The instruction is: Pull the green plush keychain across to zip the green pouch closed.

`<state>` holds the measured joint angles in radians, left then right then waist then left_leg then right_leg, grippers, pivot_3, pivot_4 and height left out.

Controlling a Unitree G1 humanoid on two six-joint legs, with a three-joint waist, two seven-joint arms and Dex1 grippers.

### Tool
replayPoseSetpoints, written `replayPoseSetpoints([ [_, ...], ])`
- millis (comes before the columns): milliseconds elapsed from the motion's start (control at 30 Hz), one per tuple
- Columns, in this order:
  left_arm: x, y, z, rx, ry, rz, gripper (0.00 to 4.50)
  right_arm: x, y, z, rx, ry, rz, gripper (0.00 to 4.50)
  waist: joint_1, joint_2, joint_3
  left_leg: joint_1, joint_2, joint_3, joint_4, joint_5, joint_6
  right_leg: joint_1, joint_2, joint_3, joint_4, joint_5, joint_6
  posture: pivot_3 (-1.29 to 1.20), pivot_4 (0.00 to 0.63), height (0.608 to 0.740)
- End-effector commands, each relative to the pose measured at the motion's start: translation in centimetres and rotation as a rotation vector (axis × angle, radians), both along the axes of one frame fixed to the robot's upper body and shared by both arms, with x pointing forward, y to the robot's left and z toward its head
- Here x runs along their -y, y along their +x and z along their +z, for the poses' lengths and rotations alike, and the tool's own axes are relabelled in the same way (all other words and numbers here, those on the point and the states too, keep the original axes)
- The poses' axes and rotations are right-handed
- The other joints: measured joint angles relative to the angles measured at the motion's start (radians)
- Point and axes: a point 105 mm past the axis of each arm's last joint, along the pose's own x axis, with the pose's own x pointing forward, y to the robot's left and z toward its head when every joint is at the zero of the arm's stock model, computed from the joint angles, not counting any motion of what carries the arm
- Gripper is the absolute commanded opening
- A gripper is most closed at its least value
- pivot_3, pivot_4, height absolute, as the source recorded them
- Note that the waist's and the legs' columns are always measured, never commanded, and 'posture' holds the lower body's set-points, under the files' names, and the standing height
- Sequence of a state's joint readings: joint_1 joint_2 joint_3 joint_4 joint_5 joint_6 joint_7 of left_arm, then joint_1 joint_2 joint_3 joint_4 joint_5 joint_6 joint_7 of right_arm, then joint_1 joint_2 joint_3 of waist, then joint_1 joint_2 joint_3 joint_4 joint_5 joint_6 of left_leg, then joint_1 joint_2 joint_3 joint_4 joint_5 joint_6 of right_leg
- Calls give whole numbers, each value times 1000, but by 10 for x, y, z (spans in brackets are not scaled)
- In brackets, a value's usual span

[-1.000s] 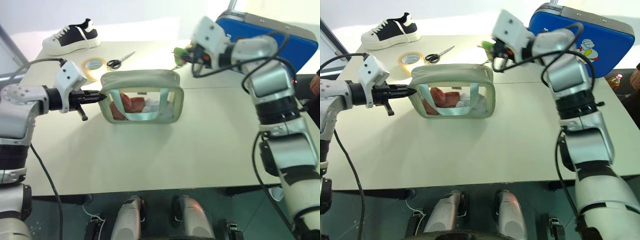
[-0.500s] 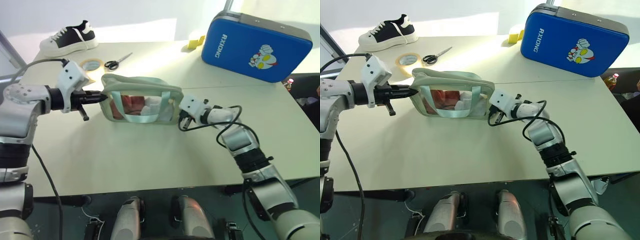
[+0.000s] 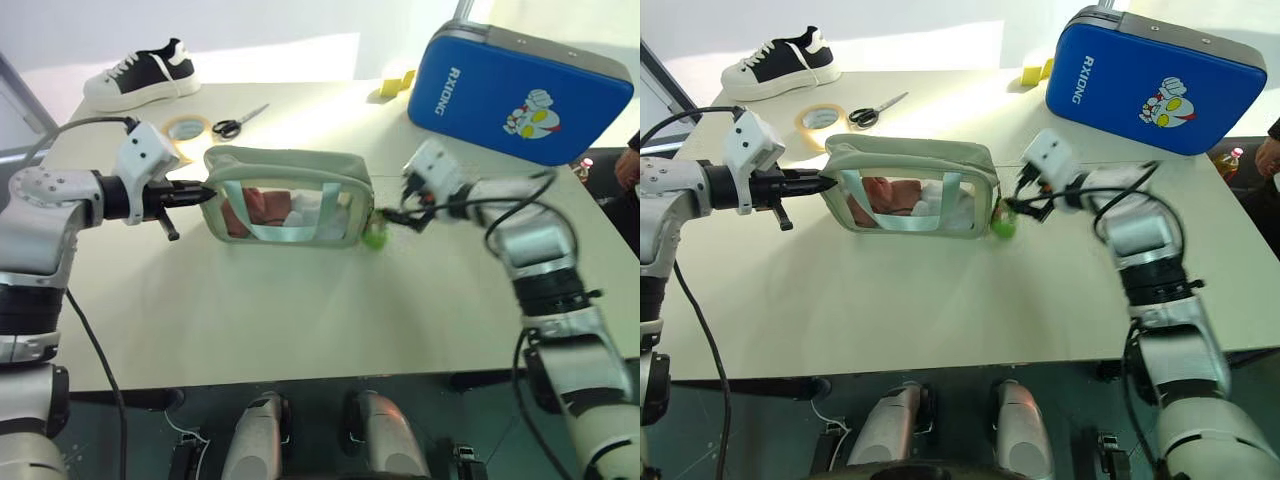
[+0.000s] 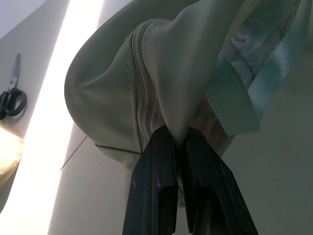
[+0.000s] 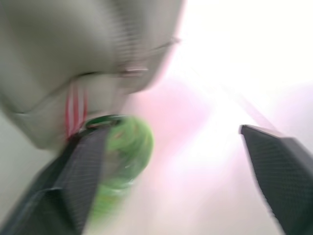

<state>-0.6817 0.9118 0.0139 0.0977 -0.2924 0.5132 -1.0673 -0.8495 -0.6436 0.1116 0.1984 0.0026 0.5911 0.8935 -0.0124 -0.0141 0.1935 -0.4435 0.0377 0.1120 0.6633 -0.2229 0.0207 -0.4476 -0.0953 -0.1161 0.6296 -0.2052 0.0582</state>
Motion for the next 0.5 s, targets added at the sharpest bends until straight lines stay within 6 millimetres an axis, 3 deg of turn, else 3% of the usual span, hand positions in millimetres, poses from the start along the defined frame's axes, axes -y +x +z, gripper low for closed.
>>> replayPoseSetpoints([
  [33,-4,-2,17,57,-10,3,1141,5,-17,49,57,3,120,4500,0,0,0,0,0,0,0,0,0,0,0,0,0,0,0,0,150,740],
  [233,-13,-13,38,30,-98,-5,4166,-13,-59,71,-24,34,365,4500,-5,0,0,0,1,0,-1,0,0,0,0,0,-1,0,0,0,150,740],
  [267,-16,-15,44,29,-114,-2,4451,-16,-62,72,-24,33,376,4500,-5,0,0,0,1,0,-1,0,0,0,0,0,0,0,0,0,150,740],
  [433,-40,-23,75,78,-166,82,4451,-21,-69,80,-15,87,375,4500,0,0,0,-1,0,0,-1,0,0,-1,-1,0,-1,-1,-2,0,150,740],
  [500,-46,-25,78,86,-165,104,4451,-18,-69,83,-6,106,352,4500,2,0,0,-1,0,0,-1,-1,0,-1,-2,0,-1,-2,-3,0,150,740],
])
